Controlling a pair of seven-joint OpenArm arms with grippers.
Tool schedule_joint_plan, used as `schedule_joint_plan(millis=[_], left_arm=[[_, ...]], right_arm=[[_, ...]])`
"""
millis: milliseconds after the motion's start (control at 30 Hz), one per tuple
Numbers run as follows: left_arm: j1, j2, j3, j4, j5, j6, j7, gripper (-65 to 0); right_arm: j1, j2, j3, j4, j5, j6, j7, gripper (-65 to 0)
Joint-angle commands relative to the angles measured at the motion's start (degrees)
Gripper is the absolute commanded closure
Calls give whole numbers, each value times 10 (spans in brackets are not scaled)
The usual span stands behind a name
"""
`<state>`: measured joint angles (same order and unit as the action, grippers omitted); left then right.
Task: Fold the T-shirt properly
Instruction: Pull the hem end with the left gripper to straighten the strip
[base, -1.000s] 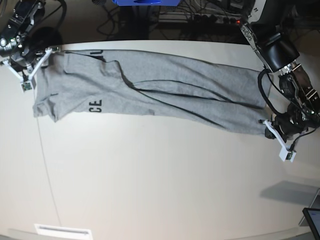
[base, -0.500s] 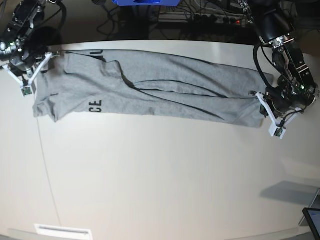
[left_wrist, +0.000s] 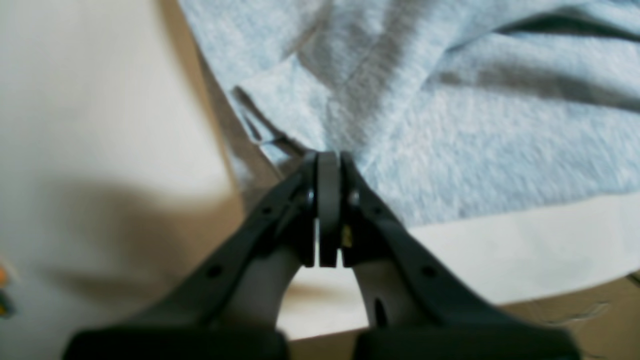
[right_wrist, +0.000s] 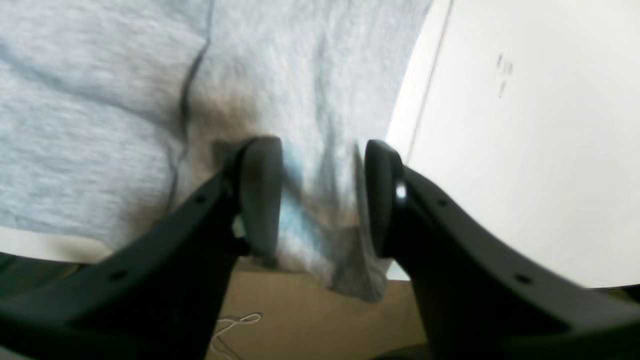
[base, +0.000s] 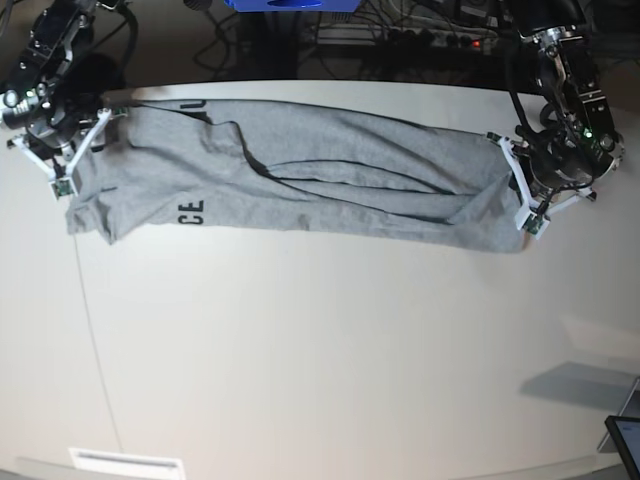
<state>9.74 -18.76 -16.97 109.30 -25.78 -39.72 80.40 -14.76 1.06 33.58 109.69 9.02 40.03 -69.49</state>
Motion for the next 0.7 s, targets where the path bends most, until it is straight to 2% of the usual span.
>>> schedule_joint_plan(millis=[0, 267, 533, 667], left_arm=[[5, -16, 0, 20, -3, -3, -4, 0], [42, -58, 0, 35, -2, -3, -4, 0], [43, -105, 0, 34, 4, -3, -4, 0], [40, -111, 1, 34, 7, -3, -4, 0]], right_arm=[[3, 6, 2, 9, 4, 0, 6, -258], [3, 6, 4, 9, 4, 0, 6, -258], [3, 5, 4, 9, 4, 0, 6, -258], [4, 5, 5, 9, 4, 0, 6, -258]])
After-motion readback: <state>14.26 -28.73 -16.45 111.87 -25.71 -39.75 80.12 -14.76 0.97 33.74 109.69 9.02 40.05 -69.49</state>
